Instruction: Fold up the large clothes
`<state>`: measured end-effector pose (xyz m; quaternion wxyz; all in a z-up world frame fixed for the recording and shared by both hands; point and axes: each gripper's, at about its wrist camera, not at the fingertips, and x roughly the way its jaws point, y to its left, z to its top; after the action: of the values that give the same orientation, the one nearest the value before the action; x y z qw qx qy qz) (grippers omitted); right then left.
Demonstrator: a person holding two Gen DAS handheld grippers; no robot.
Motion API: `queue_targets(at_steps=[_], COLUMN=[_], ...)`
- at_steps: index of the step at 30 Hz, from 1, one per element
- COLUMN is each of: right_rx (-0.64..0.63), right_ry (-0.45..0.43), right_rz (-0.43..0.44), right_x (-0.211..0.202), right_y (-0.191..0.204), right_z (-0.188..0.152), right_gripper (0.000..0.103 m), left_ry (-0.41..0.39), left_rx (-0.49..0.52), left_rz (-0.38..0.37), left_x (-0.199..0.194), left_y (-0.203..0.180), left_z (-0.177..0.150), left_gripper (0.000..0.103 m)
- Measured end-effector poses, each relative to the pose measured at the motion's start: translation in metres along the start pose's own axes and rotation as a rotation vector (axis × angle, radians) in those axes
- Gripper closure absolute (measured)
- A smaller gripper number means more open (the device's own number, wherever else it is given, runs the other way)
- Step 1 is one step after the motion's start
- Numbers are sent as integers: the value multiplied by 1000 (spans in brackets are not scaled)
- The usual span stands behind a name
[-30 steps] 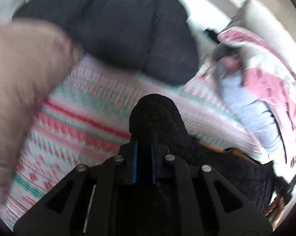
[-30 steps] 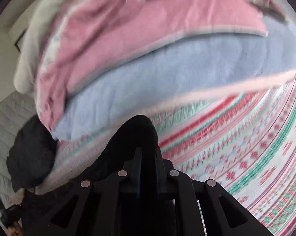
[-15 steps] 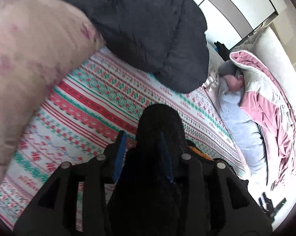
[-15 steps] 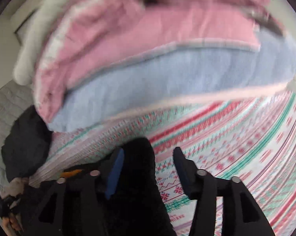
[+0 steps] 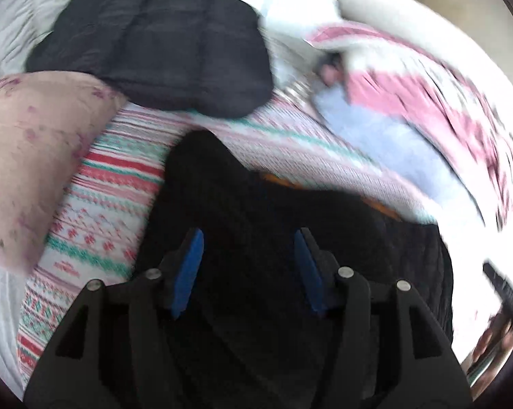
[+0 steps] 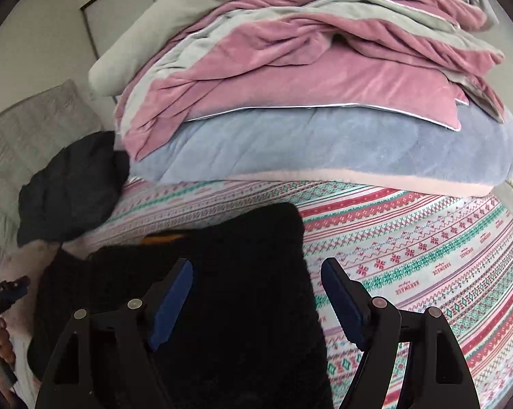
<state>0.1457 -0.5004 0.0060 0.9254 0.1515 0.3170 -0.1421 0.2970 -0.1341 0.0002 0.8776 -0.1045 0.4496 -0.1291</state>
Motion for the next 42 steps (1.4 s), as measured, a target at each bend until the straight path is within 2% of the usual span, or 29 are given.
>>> queue_targets(at_steps=[4,5,8,10,13,15,18,22,27,30,33,39,42], right_rx=[9,24,99,107,40,-15,-25,-47,-71,-113,-153,-135,-75], right_ry=[-2,1,28,78,138,172,193,189,193,216,188,193,197], right_rz=[96,139,342,418,388,331,286,225,145,73,18,55,102], right_x=[-27,-33,-51,-53,-49,-42,-34,-17,17,40,50,37,18], right_y=[9,10,15,20,33,41,47,56,65,73,81,74,65], right_z=[-16,-20,-39,-58,-88,-103,-120,-130,-139,-154,-162,-155,-146], right_gripper=[24,24,24,23,23,23,23,23,23,19,15,15,15], left_ry=[8,9,8,9,-6,-17,-18,0,6,27,41,18,-14], left_rx=[148,177,248,277,298,315,304,289,318,319,311,343,379], left_rz=[-35,-34,-19,7,27,21,31,60,113,120,120,149,152], left_x=[-9,-10,-12,-11,-7,-6,-9,-2,13,20,22,11,-2], left_y=[-44,-52,-66,-66,-57,-51,-43,-39,-46,-47,-47,-54,-63], left_z=[-38,-44,-65,-77,-88,-92,-96,-103,-113,-115,-115,-116,-117], left_gripper=[46,46,46,46,45,45,45,45,44,44,43,44,44])
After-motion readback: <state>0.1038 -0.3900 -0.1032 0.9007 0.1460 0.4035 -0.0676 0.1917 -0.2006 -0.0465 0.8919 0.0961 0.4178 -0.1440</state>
